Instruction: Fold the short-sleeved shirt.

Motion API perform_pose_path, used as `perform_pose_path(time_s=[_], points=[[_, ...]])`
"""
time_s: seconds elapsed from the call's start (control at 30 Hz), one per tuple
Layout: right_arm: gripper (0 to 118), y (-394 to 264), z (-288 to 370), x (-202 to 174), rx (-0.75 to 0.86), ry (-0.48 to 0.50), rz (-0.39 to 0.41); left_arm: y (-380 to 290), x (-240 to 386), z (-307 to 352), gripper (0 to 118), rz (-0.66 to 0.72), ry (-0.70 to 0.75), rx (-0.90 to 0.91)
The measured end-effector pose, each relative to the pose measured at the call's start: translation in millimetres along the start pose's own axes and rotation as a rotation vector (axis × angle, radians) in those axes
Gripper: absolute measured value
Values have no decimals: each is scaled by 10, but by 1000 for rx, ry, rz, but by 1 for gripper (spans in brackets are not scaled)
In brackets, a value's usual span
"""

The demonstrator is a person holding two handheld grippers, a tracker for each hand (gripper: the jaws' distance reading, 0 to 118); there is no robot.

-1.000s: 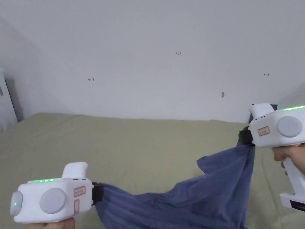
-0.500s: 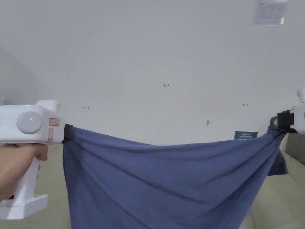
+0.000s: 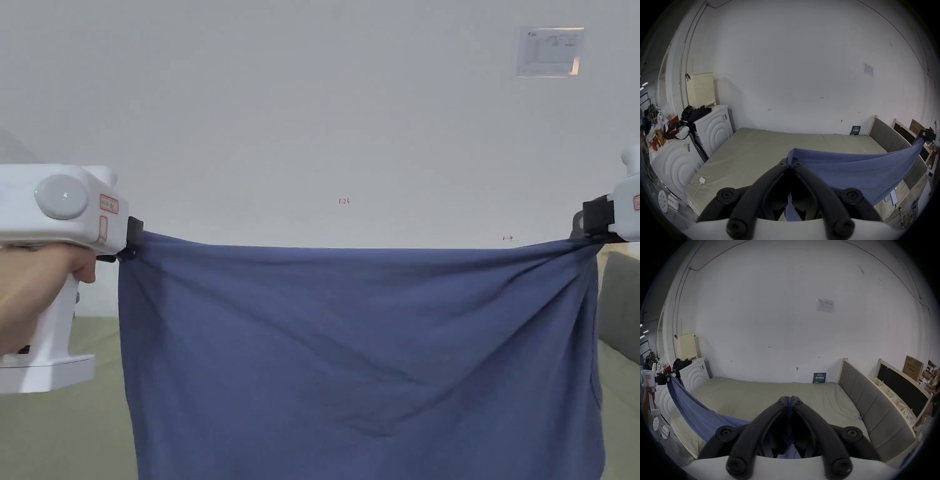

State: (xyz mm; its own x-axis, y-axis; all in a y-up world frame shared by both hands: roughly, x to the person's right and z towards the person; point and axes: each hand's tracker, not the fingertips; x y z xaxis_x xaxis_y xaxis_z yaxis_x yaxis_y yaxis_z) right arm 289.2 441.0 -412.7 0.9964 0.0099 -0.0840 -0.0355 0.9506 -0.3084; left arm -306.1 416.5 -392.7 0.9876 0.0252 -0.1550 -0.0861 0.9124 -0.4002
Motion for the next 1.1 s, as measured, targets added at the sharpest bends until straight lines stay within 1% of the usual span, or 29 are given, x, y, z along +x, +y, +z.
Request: perform_pose_path(time_s=[0.1,0.17,0.27,0.5,0.8,0.9,0.97,1.1], points=[[4,122,-149,20,-20,-17,-11,190,-19,-261,0,-5,11,-18],[4,210,-268,2,-19,-34,8,293,-13,-328,0,-1,18,-18],[4,376,-490,8,-17,-41,5,458,24,-533,0,10,30,-14],[4,716,-1053,-11,-8,-76,43,799,114,-1096,0,21,51,-11],[4,1154,-1870,61,6,-121,14,1231,375,-1747,0,-20,90,23],[4,1216,-2102,78,11,-139,27,1260,561,-1755,0,-22,110,42],[4,1280,-2291,107,10,-153,35,1370,573,-1987,0,-17,117,51],[4,1386,-2550,139,29,-157,12,1473,674,-2253,0,-19,130,67]])
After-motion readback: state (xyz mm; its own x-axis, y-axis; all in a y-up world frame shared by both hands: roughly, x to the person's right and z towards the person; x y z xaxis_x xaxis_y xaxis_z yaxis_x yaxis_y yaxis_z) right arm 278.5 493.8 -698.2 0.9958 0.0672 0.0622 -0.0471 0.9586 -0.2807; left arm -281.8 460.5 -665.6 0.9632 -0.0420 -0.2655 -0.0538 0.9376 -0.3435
